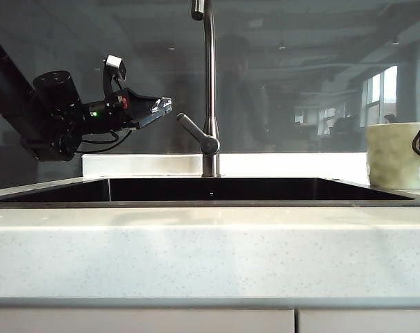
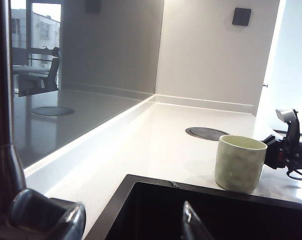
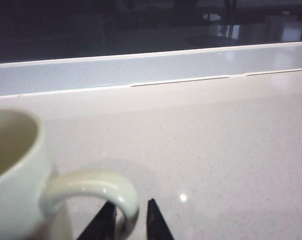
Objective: Pick up the mug next to the sink, go to the faucet to get some water, pour the water into the sink, and finally put the mug back to its place.
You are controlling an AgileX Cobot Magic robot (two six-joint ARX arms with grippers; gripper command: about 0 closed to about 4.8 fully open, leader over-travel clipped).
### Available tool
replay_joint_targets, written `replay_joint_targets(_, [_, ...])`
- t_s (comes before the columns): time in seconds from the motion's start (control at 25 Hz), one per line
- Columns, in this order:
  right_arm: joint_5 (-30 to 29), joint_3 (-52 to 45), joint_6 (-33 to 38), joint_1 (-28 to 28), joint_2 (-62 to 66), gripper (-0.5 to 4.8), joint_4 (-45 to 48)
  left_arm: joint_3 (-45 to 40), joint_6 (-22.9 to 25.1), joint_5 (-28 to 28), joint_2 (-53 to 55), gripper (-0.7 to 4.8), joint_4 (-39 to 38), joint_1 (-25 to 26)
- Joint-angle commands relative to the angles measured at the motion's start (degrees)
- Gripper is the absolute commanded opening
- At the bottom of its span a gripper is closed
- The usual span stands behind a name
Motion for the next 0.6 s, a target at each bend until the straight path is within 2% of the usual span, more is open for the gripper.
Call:
replay_joint_targets(0.04, [0.3,-1.2,0.2,0.1,-0.5,0.95,1.9,0.3,-0.3,-0.1,-0.4,2.46,0.3,0.1])
replay_joint_targets(0.2, [0.3,-4.2,0.2,0.1,-2.3,0.95,2.1,0.3,-2.1,0.2,-0.4,2.46,0.5,0.0])
replay_joint_targets(0.24, [0.2,-5.7,0.2,0.1,-4.7,0.95,2.2,0.3,-3.3,0.5,-0.4,2.32,1.2,0.1])
replay_joint_targets(0.28, [0.2,-6.4,0.3,0.1,-6.1,0.95,2.1,0.3,-4.3,0.8,-0.4,1.90,2.3,0.2])
replay_joint_targets(0.32, [0.2,-7.3,0.8,0.1,-7.8,0.95,2.2,0.3,-5.7,1.2,-0.4,0.97,4.1,0.3])
replay_joint_targets(0.36, [0.3,-8.3,2.1,0.1,-10.2,0.95,2.1,0.3,-8.2,1.1,-0.4,-0.20,7.6,0.5])
replay_joint_targets(0.4, [0.3,-9.2,3.2,0.1,-12.2,0.95,2.1,0.3,-9.8,0.6,-0.4,-0.03,9.6,0.5])
replay_joint_targets(0.48, [0.3,-11.1,5.4,0.1,-17.5,0.86,1.8,0.3,-14.3,0.6,-1.4,-0.04,9.6,0.7])
replay_joint_targets(0.56, [0.0,-12.3,7.2,0.2,-21.9,0.08,0.5,0.3,-16.9,1.6,-2.5,-0.03,9.6,0.9])
replay_joint_targets(0.6, [-0.2,-12.7,7.5,0.5,-24.8,-0.05,-1.1,0.3,-18.2,2.1,-3.3,-0.02,9.6,1.0])
